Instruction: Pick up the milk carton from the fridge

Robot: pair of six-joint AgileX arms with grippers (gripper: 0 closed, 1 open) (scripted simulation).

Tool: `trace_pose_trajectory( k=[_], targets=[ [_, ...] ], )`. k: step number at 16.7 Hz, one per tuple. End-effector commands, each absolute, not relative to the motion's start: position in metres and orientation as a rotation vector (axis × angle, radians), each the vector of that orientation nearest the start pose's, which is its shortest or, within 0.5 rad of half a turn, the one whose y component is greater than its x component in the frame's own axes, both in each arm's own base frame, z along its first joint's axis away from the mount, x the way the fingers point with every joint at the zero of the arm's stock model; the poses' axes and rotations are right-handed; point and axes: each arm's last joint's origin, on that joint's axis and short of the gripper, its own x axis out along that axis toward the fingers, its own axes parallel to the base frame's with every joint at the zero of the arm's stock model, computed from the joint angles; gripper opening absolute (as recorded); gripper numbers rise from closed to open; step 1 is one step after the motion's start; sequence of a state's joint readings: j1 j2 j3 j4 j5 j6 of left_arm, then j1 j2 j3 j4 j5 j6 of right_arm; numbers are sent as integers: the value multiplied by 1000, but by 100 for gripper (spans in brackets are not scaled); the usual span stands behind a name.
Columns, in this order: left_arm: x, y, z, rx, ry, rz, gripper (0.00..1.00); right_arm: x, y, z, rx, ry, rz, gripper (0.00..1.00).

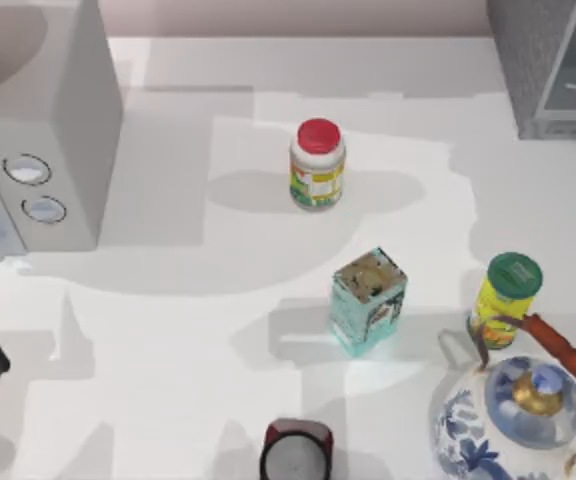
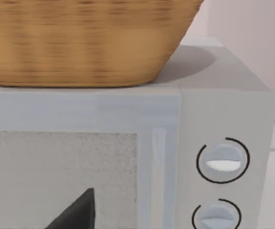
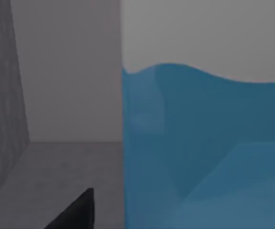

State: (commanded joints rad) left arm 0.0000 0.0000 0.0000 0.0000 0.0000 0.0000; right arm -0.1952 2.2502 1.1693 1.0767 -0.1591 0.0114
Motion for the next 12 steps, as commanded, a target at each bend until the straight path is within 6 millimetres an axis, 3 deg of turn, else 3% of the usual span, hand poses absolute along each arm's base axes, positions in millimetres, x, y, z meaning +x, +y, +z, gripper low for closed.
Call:
trace_pose_trajectory(
  k=[4,9,12],
  targets=[
    [106,-1,160,0,0,0,100,483,-79,119,-1,-1,-10,100],
    [106,-1,160,0,0,0,100,487,-79,118,0,4,-10,100],
    [106,-1,160,0,0,0,100,487,-79,118,0,4,-10,77]
  ],
)
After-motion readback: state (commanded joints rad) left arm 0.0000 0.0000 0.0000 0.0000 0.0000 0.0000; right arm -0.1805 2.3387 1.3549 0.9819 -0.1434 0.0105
